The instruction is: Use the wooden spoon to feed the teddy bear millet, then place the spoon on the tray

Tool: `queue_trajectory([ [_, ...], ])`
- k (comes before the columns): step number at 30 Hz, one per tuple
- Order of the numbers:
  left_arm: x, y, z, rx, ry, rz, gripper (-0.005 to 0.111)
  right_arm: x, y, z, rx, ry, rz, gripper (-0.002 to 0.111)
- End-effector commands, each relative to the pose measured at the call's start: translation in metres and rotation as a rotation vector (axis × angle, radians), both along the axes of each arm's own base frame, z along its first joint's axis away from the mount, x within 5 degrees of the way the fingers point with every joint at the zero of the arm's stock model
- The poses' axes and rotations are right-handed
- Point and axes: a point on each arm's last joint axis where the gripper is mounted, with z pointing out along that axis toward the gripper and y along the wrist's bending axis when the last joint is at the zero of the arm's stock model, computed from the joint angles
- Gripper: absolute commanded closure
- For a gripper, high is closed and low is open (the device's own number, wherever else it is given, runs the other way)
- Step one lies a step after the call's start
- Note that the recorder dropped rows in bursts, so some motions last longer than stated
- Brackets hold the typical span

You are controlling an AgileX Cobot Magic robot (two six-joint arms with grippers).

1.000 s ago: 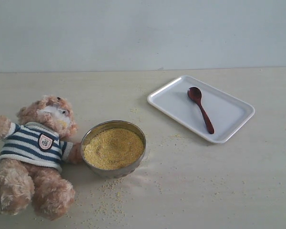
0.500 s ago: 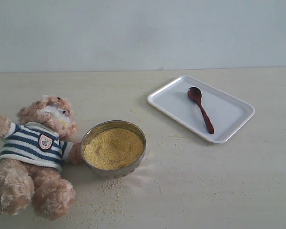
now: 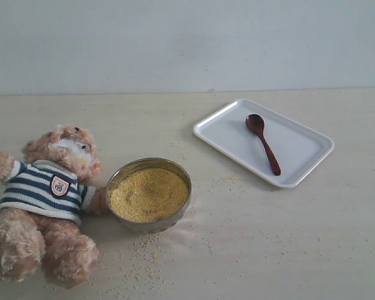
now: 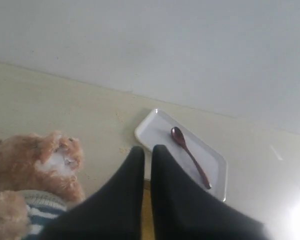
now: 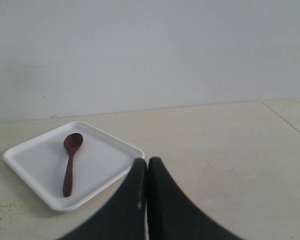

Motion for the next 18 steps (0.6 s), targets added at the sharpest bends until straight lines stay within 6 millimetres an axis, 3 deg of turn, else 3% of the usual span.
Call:
queue_trajectory([
  [1,-0.005,-0.014,0.010,0.109,-0.055,0.070,0.102,0.000,0.000,-0.001,-0.007,-0.004,-0.006,0.108],
  [18,-0.085,-0.020,0.053,0.547,-0.478,0.302,0.102,0.000,0.000,-0.001,-0.007,-0.004,-0.006,0.108],
])
